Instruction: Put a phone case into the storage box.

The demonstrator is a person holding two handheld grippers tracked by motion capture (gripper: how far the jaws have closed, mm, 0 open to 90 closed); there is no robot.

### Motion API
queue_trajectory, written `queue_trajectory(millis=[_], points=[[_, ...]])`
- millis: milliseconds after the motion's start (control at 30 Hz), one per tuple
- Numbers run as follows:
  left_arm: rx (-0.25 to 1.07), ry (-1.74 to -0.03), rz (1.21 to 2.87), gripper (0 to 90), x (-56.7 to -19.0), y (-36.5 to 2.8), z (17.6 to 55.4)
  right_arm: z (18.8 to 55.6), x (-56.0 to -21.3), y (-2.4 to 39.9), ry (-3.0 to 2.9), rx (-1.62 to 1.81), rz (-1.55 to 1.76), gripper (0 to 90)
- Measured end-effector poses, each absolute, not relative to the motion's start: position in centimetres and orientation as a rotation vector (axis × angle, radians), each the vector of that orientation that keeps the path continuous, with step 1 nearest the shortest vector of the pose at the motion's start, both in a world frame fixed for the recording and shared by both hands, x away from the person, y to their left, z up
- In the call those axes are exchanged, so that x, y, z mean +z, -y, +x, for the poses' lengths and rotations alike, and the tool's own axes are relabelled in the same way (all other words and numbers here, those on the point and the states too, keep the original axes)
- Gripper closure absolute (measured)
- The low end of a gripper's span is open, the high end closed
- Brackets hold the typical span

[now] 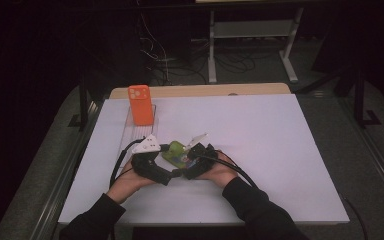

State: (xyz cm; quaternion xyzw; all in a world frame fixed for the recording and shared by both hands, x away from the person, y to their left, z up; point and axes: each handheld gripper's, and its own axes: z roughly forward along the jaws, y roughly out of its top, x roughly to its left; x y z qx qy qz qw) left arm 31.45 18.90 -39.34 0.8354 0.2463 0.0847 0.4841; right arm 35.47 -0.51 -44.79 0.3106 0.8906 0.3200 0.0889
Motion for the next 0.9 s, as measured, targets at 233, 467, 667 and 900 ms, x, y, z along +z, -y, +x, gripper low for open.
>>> queue_trajectory(millis=[233,467,667,900], points=[[0.204,-0.603,2.03,0.2,-39.3,-19.0,31.5,35.5,-44.8,0.6,-2.648,0.955,0.925,15.8],[0.202,-0.601,2.025,0.2,-39.3,-19.0,31.5,35.6,-44.5,1.3,-2.655,0.965,0.933,15.8],[0.197,-0.597,2.028,0.2,-39.2,-19.0,31.4,35.8,-43.5,2.8,-2.638,0.969,0.93,15.7],[0.174,-0.562,2.043,0.2,-38.8,-18.8,31.8,35.7,-41.7,5.4,-2.66,0.988,0.896,15.7]])
